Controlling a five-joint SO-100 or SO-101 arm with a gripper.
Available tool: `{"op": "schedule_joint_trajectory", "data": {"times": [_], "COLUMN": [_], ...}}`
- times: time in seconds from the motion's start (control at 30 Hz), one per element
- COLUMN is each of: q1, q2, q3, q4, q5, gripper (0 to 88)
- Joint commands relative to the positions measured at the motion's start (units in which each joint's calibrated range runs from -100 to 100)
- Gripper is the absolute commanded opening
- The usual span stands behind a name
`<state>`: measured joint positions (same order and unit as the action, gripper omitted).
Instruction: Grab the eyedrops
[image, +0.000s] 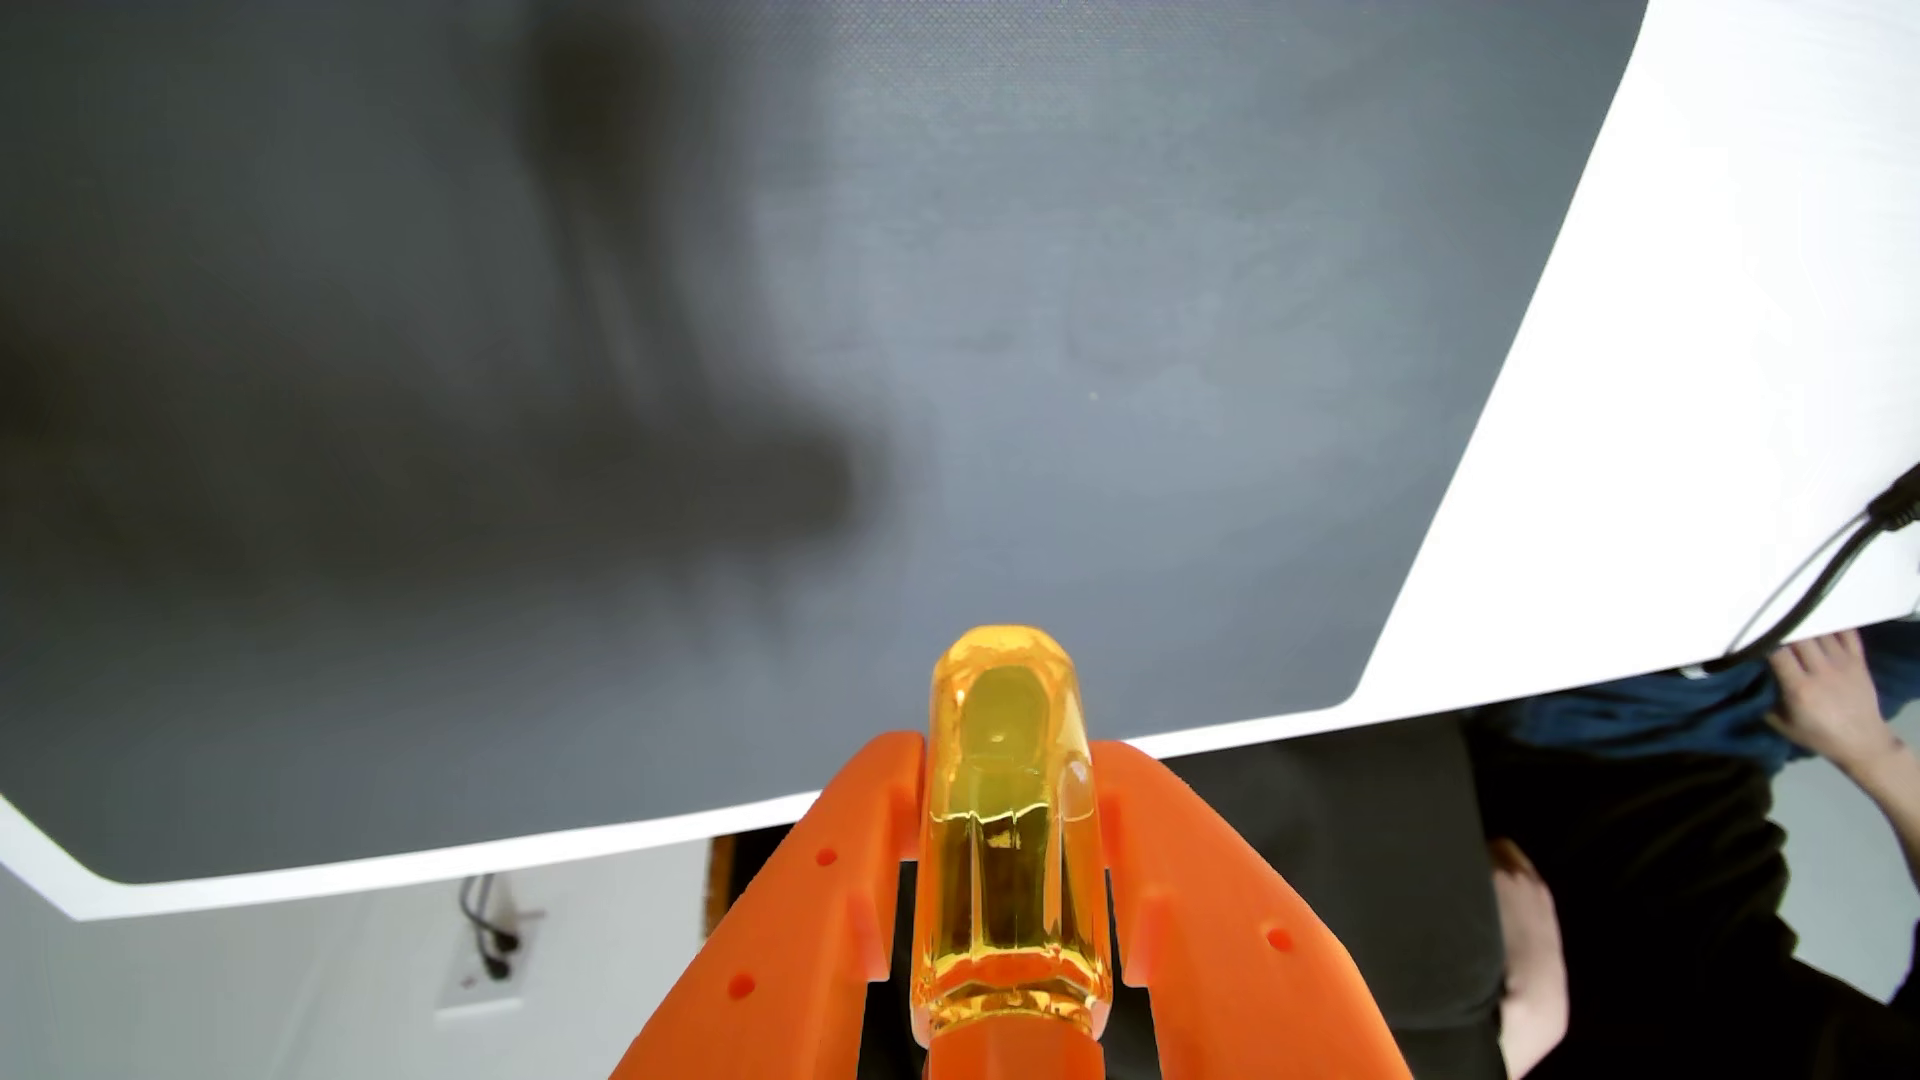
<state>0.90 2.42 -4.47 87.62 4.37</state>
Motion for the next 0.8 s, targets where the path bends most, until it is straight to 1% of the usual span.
{"op": "schedule_joint_trajectory", "data": {"times": [0.0, 0.2, 0.77], "q1": [-0.1, -0.2, -1.0], "q2": [-8.1, -14.2, -14.3], "q3": [4.9, 12.3, 12.2], "q4": [-3.1, -6.7, -6.7], "q5": [-0.2, -0.3, -0.2], "gripper": [0.5, 0.5, 0.5]}}
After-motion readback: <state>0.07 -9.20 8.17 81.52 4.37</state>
